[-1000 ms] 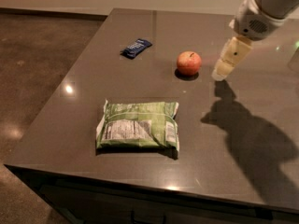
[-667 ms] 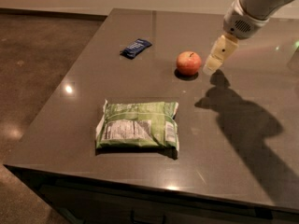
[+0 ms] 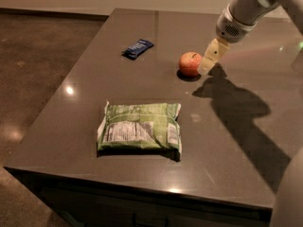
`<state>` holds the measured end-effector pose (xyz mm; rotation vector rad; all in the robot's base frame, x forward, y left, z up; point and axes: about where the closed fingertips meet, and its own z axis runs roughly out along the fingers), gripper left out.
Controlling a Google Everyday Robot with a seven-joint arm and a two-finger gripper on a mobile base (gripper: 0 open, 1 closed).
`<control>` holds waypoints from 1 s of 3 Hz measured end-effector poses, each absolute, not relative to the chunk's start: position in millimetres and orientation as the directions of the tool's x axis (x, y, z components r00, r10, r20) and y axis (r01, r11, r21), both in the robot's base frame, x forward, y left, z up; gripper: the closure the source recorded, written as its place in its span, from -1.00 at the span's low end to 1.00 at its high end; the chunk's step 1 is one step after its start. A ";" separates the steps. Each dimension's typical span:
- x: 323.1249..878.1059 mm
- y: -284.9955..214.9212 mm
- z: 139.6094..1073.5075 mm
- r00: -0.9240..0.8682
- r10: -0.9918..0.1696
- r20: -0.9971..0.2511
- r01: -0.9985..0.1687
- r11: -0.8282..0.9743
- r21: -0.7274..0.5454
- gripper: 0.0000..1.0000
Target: Move apple near green jalapeno chip bag
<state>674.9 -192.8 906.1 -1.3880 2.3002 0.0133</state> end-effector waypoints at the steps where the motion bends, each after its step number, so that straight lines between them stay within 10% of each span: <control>1: 682.6 -187.7 893.3 -0.397 -0.834 -0.383 -0.847 0.494 -0.198 -1.00; 3: 689.2 -165.6 871.1 -0.370 -0.846 -0.384 -0.876 0.455 -0.158 -1.00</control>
Offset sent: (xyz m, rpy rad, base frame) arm 0.0139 0.0341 -0.0357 0.0363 0.0570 0.0695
